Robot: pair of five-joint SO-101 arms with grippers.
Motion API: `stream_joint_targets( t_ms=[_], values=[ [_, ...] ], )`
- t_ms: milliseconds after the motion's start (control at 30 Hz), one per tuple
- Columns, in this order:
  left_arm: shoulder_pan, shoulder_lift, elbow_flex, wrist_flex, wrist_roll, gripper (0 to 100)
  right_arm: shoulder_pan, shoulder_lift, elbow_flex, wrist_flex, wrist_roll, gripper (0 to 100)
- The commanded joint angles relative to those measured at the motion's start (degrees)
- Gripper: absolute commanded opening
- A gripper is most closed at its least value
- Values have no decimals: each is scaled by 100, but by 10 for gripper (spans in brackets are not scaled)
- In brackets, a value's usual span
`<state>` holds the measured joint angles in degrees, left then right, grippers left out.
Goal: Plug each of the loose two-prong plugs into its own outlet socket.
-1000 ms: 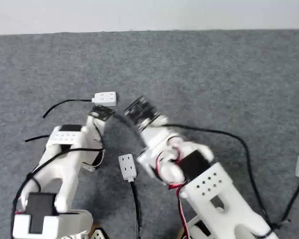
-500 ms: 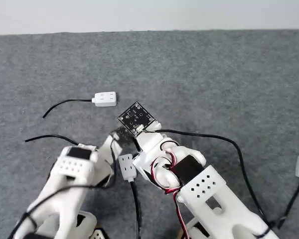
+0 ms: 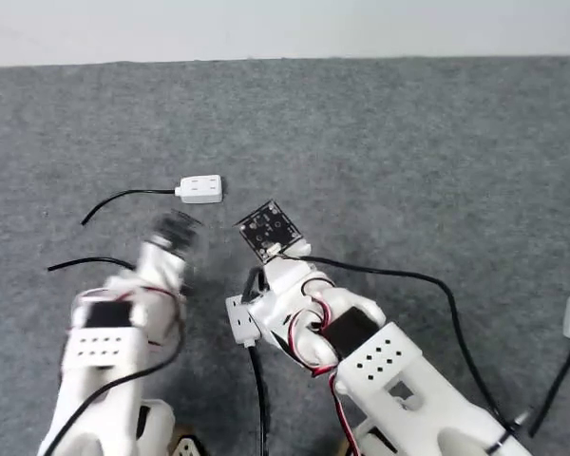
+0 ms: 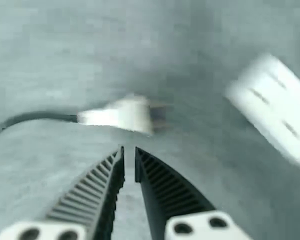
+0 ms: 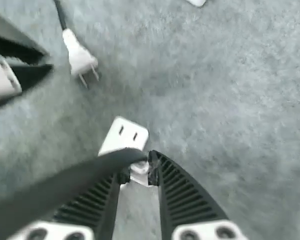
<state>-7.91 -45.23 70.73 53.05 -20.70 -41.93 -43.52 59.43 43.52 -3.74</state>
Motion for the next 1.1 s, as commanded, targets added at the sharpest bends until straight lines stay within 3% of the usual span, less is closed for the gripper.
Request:
stream_joint_targets(
  t_ms=[0,233,533,1067],
  values=[
    [-967,-519,-13,-677,1002,31,-119,-180,123,-681,-273,9],
    [-1081,-730,127,-721,1055,31,-488,-171,202,-1033,9,9],
    [-1090,-703,127,-712,1046,53,-242,778,79,-1745,132,9],
    [-1108,-695,127,-721,853,55,-101,1481,-299,-1736,79,9]
  ],
)
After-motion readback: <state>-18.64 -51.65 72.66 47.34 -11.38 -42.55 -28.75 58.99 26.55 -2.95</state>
